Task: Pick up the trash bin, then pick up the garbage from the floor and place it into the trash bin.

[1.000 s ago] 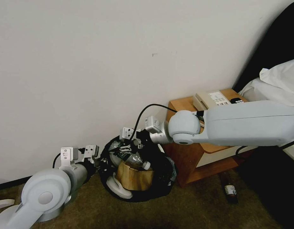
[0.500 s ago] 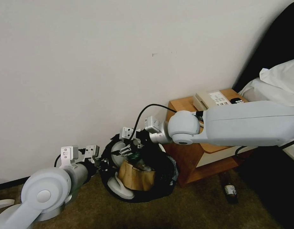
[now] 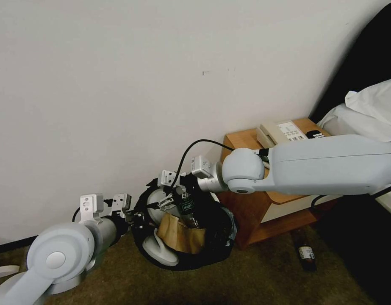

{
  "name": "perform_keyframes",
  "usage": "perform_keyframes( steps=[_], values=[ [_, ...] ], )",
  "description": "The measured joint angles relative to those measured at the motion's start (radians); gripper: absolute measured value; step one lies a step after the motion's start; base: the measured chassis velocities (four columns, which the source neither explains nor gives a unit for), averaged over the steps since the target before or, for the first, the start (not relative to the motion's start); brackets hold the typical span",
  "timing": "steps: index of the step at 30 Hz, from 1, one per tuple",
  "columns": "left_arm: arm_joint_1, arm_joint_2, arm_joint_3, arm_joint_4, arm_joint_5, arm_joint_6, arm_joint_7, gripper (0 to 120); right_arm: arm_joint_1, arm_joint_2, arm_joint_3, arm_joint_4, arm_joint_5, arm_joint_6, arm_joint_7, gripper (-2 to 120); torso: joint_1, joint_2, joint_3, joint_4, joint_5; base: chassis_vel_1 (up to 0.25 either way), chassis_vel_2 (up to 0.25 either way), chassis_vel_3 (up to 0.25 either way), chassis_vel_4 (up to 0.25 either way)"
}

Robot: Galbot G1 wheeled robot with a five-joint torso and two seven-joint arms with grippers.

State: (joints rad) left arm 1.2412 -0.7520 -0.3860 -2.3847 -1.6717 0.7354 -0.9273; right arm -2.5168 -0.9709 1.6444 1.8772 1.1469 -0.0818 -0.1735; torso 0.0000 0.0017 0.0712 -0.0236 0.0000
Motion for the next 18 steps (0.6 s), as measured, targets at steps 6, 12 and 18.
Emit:
perform_keyframes(
  steps=[6,12,18],
  values=[
    [0.007,-0.003,-0.002,0.001,0.000,0.000,-0.001,0,-0.001,-0.004,0.000,-0.002,0.000,0.003,0.000,67,0.000,0.000,0.000,0.0000,0.0000,0.000,0.000,0.000,0.000],
    [0.005,-0.003,0.000,0.010,0.005,0.000,-0.001,0,0.008,-0.004,0.003,0.009,0.014,0.011,0.001,67,0.000,0.000,0.000,0.0000,0.0000,0.000,0.000,0.000,0.000],
    [0.000,-0.007,0.003,0.020,0.011,0.000,-0.001,0,0.039,0.008,0.003,0.039,0.040,0.013,0.001,71,0.000,0.000,0.000,0.0000,0.0000,0.000,0.000,0.000,0.000]
  ],
)
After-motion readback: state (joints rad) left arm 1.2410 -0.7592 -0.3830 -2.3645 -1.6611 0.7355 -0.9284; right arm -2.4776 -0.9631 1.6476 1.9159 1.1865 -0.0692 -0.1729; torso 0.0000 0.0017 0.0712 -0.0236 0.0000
